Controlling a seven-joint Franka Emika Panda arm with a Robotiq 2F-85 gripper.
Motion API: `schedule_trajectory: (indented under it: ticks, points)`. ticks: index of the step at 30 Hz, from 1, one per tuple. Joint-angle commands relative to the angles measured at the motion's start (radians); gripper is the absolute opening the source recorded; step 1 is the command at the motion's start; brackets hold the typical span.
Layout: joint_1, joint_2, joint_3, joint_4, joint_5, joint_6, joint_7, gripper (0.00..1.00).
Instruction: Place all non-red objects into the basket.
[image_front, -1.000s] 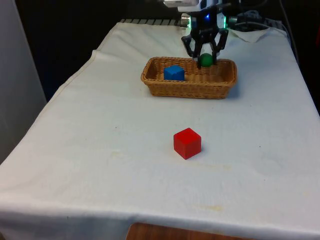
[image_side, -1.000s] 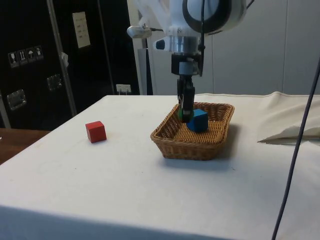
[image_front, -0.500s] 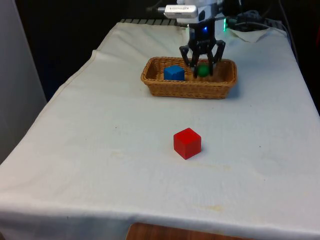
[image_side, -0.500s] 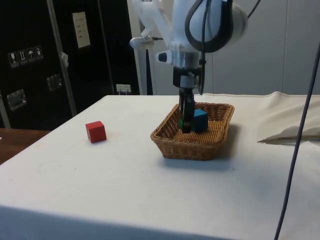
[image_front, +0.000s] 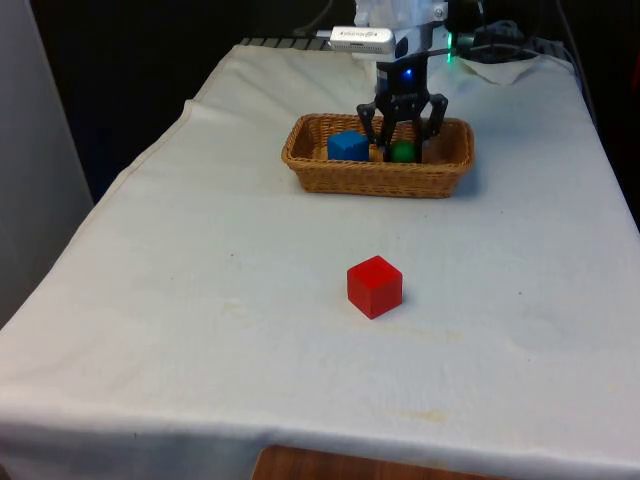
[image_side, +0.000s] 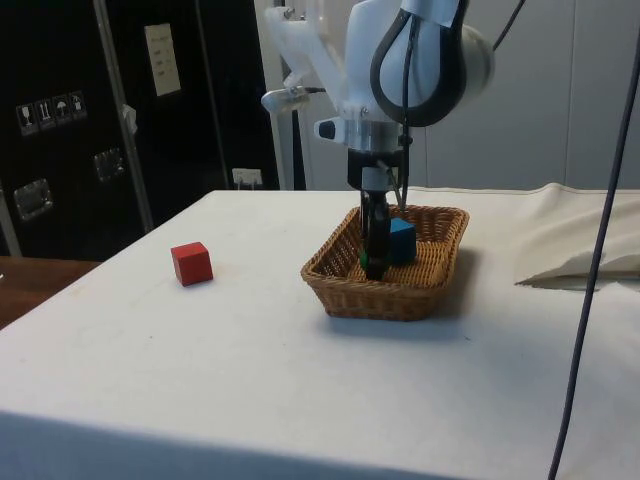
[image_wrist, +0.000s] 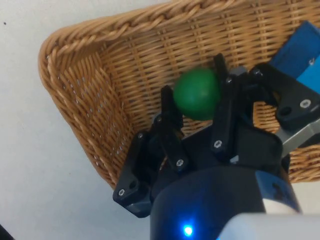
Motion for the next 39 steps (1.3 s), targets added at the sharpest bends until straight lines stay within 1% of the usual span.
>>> schedule_trajectory:
  ticks: [1, 2, 4, 5, 10, 11, 12, 13, 17, 18, 19, 23, 27, 28, 29, 32, 33, 36, 37, 38, 39]
  points:
    - [-0.001, -0.004, 0.004, -0.002, 0.006, 0.003, -0.001, 0.0]
    - [-0.001, -0.004, 0.003, -0.002, 0.005, 0.002, -0.001, 0.03]
    - [-0.001, -0.004, 0.003, -0.002, 0.004, 0.001, -0.001, 0.21]
    - [0.0, -0.004, 0.002, -0.002, 0.003, 0.001, -0.001, 0.4]
    - [0.0, -0.001, 0.0, 0.0, 0.0, -0.001, -0.001, 0.89]
    - [0.0, -0.004, 0.002, -0.002, 0.002, 0.0, -0.001, 0.89]
    - [0.0, -0.004, 0.001, -0.002, 0.002, 0.0, -0.002, 0.97]
    - [0.0, -0.004, 0.001, -0.002, 0.002, 0.0, -0.002, 1.0]
    - [0.0, -0.006, 0.001, -0.002, 0.001, -0.002, -0.001, 1.0]
    - [0.0, -0.015, -0.003, -0.004, -0.004, -0.008, 0.002, 1.0]
    - [0.0, -0.004, 0.0, 0.0, 0.0, -0.001, -0.001, 1.0]
    - [0.001, -0.057, -0.014, -0.011, -0.017, -0.036, 0.013, 1.0]
    - [-0.001, -0.097, -0.019, -0.015, -0.024, -0.068, 0.019, 1.0]
    - [-0.001, -0.088, -0.009, -0.01, 0.0, -0.061, 0.001, 1.0]
    - [-0.002, -0.106, -0.019, -0.016, -0.025, -0.075, 0.02, 1.0]
    - [-0.005, -0.14, -0.02, -0.015, -0.028, -0.105, 0.021, 1.0]
    - [-0.006, -0.16, -0.02, -0.014, -0.029, -0.124, 0.022, 1.0]
    - [-0.007, -0.183, -0.021, -0.01, -0.028, -0.148, 0.022, 1.0]
    - [-0.002, -0.187, -0.018, -0.012, -0.001, -0.146, 0.001, 1.0]
    - [-0.007, -0.189, -0.021, -0.008, -0.028, -0.155, 0.022, 1.0]
    - [-0.008, -0.199, -0.022, -0.003, -0.026, -0.168, 0.022, 1.0]
